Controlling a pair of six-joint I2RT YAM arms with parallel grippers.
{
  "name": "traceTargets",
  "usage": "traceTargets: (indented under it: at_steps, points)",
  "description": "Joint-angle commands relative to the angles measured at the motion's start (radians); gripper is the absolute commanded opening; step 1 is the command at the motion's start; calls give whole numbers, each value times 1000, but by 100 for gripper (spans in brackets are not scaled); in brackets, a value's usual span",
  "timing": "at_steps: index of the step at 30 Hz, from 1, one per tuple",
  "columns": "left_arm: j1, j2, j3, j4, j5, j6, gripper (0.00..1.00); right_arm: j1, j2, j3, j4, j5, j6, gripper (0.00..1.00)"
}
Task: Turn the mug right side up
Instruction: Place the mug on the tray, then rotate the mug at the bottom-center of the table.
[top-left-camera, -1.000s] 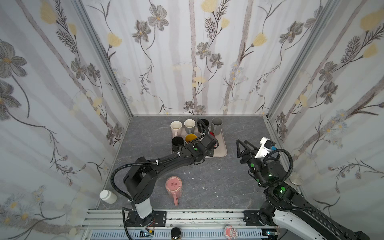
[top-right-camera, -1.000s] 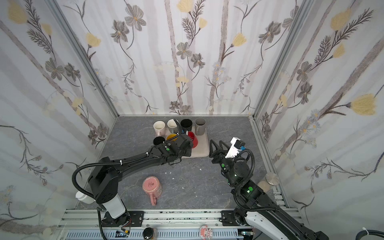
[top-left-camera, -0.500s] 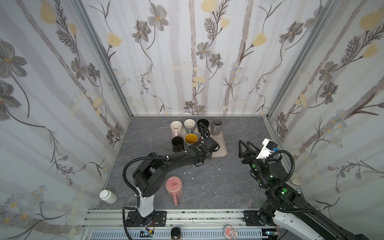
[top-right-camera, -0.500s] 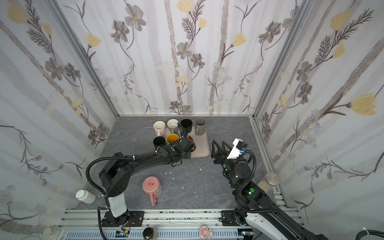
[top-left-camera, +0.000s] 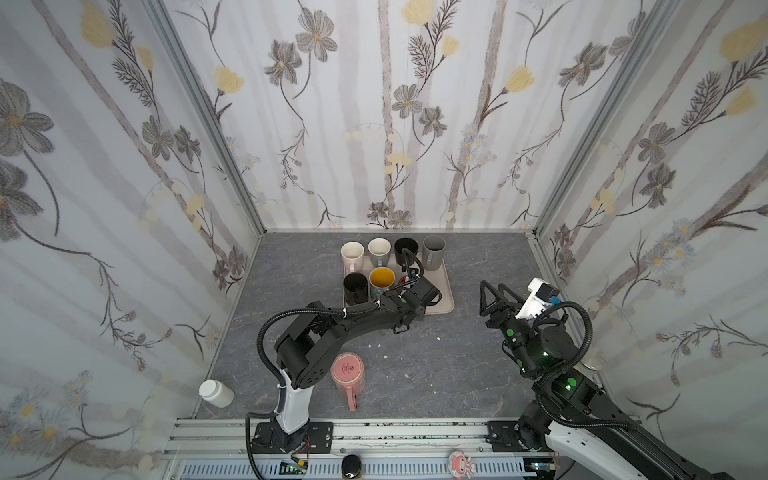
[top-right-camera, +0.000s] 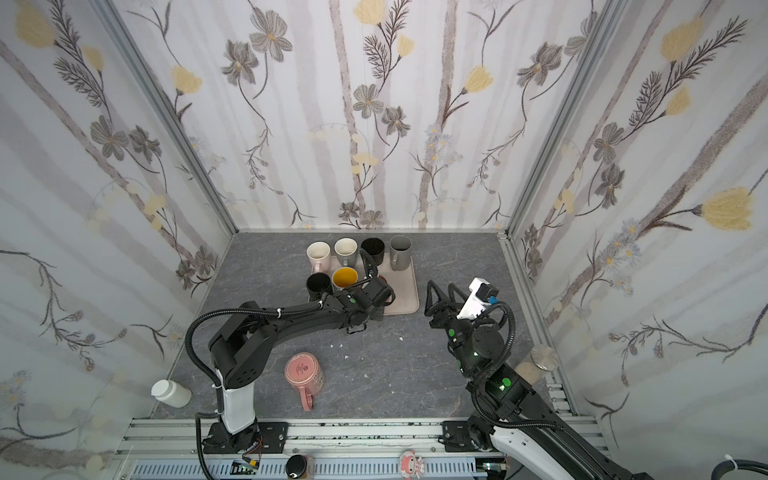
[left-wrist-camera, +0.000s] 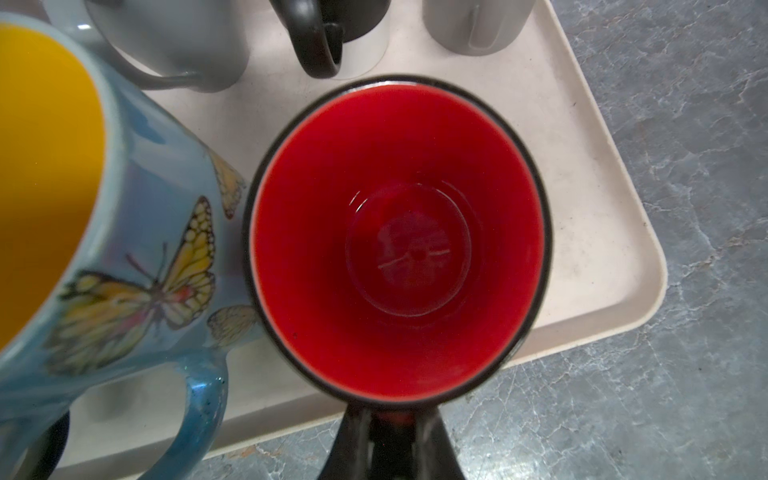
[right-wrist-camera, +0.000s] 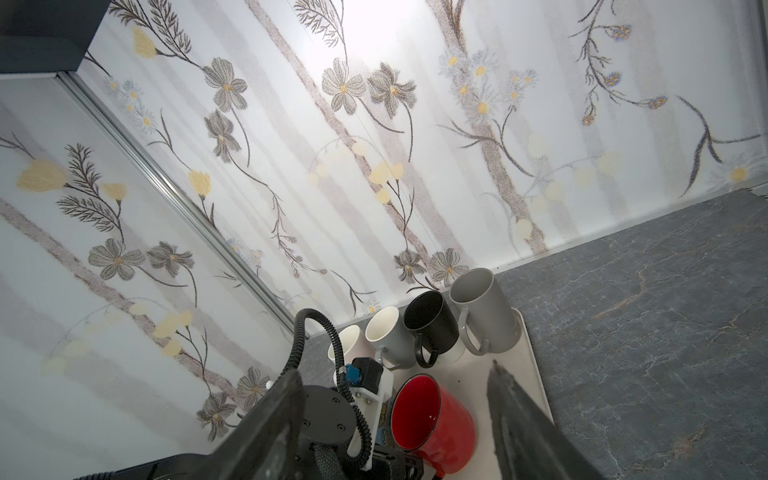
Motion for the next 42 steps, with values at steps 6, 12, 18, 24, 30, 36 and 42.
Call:
traceTargets:
  at_steps: [6,12,18,24,30,36,42]
  points:
    - [-2,-34,-27,30,-34,-21,32,0,6,2,-2,10,2,75]
    - [0,-102,-62,40,-62,-33,45,0,6,8,-26,0,7,78]
    - [0,-295,-116,106,-53,-39,58,1,39,-1,-67,-81,9,79]
    - [9,-486,-166,129,-98,-21,78,1,151,-10,-28,-355,-34,76]
    - [53,-664,-265,113,-181,-32,100,215,369,-18,55,-410,-58,76]
    - [119,-848,-365,76,-272,-61,100,462,598,59,66,-274,-126,86]
    - [136,-981,-416,68,-318,-41,100,632,807,164,70,-131,-221,100]
